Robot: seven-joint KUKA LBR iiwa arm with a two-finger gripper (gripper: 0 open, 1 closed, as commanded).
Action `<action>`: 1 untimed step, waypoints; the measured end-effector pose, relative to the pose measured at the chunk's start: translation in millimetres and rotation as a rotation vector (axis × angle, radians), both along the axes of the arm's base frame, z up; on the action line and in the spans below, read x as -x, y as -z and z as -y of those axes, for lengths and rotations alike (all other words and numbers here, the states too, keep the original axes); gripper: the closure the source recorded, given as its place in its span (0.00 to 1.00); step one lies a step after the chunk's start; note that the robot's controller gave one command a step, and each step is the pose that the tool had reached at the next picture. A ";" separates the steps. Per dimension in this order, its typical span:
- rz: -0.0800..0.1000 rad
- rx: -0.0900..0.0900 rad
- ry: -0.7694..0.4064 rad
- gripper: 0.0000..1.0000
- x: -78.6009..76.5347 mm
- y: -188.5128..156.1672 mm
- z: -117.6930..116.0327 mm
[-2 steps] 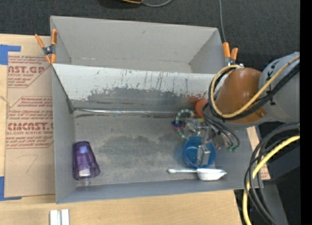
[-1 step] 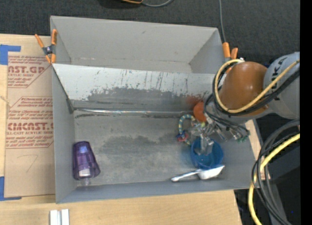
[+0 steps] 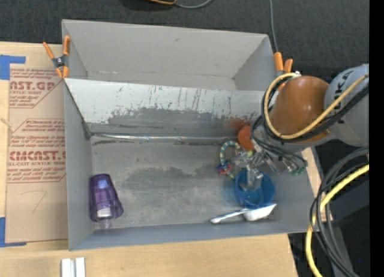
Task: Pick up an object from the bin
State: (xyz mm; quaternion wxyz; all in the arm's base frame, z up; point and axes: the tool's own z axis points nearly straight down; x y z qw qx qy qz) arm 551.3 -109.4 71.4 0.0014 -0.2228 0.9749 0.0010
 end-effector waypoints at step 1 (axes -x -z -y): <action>-0.001 0.000 0.000 1.00 0.5 -2.2 -0.2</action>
Offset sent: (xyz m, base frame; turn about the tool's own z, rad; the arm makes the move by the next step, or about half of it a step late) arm -0.0001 -0.0001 0.0861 -0.0001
